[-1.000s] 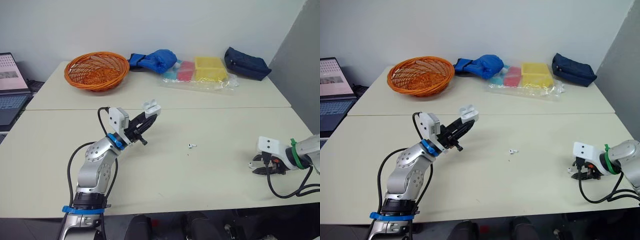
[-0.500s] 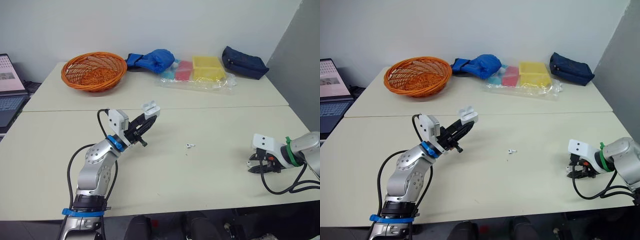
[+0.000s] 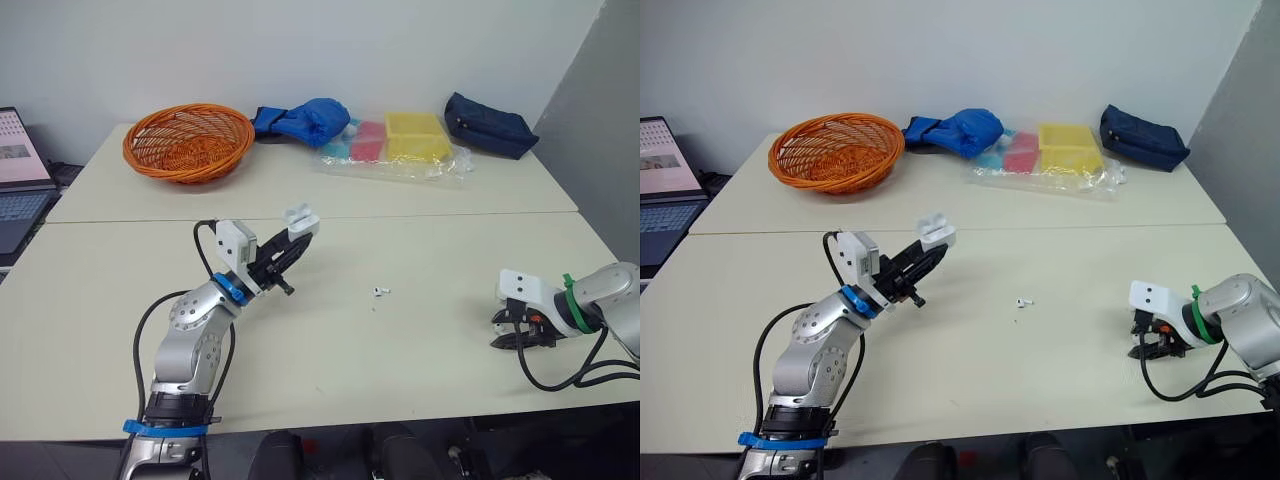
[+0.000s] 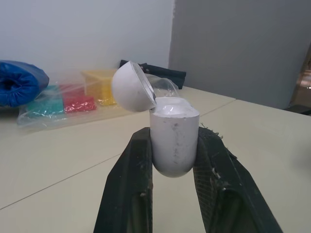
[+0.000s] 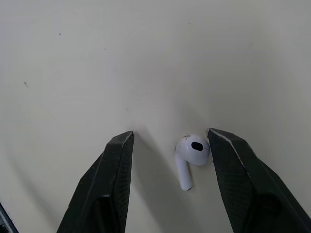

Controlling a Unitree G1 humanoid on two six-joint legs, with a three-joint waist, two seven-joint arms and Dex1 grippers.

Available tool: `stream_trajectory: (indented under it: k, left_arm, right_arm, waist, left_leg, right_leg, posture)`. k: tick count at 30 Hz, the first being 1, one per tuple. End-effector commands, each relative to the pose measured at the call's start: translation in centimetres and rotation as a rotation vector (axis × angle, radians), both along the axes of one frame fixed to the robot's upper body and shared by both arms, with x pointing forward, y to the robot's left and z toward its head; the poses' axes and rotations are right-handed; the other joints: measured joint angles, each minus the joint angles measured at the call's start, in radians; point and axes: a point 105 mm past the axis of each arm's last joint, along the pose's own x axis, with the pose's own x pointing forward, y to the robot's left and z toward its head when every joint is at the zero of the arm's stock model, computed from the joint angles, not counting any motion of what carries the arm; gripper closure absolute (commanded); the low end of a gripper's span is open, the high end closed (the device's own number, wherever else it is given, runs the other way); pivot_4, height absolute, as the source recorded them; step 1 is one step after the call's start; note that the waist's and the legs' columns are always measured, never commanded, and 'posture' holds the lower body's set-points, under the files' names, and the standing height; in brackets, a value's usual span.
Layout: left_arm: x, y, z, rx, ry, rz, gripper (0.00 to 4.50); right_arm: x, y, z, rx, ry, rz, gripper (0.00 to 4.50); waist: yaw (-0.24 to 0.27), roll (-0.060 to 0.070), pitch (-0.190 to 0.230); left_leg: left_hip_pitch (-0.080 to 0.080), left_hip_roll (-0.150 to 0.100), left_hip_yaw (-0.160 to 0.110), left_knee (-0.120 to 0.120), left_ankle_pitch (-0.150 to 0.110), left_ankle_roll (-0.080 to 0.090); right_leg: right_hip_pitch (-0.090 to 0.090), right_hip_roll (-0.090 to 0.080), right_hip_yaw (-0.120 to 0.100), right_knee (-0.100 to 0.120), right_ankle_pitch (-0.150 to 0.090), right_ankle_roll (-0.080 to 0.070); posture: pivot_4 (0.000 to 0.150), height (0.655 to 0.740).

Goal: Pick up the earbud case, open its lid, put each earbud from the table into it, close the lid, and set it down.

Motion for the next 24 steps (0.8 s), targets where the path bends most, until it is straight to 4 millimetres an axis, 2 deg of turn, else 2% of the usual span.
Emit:
stream_trajectory:
  k: [1,9,13,16,23,24]
  left_arm:
    - [-0.4,-0.2,1.7,0.004,-0.072,-0.010,3.75]
    - [-0.4,-0.2,1.7,0.009,-0.072,-0.013,3.75]
    - [-0.3,-0.2,1.8,0.006,-0.074,-0.013,3.75]
    - [-0.3,-0.3,1.8,0.007,-0.075,-0.016,3.75]
    - [-0.2,-0.3,1.8,0.007,-0.075,-0.019,3.75]
    - [-0.1,-0.3,1.9,0.006,-0.077,-0.020,3.75]
  right_arm:
    - [0.5,-1.3,0.1,-0.051,-0.018,-0.017,2.02]
    - [0.5,-1.5,-0.1,-0.053,-0.008,-0.020,2.02]
    - [0.5,-1.3,-0.1,-0.044,-0.010,-0.023,2.87]
    - [0.4,-1.3,-0.1,-0.043,-0.010,-0.021,3.97]
    - [0.5,-0.7,0.3,-0.009,-0.033,0.000,4.06]
    - [0.9,0.9,1.5,0.079,-0.053,0.024,4.06]
  waist:
    - [0.000,0.000,0.000]
    - [0.001,0.000,0.000]
    - [0.001,0.000,0.000]
    - [0.001,0.000,0.000]
    - [0.001,0.000,0.000]
    - [0.001,0.000,0.000]
  left_leg:
    - [0.000,0.000,0.000,0.000,0.000,0.000]
    - [0.000,0.000,0.000,0.000,0.000,0.000]
    - [0.000,0.000,0.000,0.000,0.000,0.000]
    - [0.000,0.000,0.000,0.000,0.000,0.000]
    - [0.000,0.000,0.000,0.000,0.000,0.000]
    - [0.000,0.000,0.000,-0.001,0.000,0.000]
  right_leg:
    - [0.000,0.000,0.000,0.000,0.000,0.000]
    - [0.000,0.000,0.000,0.000,0.000,0.000]
    - [0.000,0.000,0.000,0.000,0.000,0.000]
    - [0.000,0.000,0.000,-0.001,0.000,0.000]
    - [0.000,0.000,0.000,-0.001,0.000,0.000]
    - [0.000,0.000,0.000,-0.001,0.000,0.000]
  posture:
    - [0.150,0.7400]
    - [0.150,0.7400]
    - [0.150,0.7400]
    - [0.150,0.7400]
    - [0.150,0.7400]
    - [0.150,0.7400]
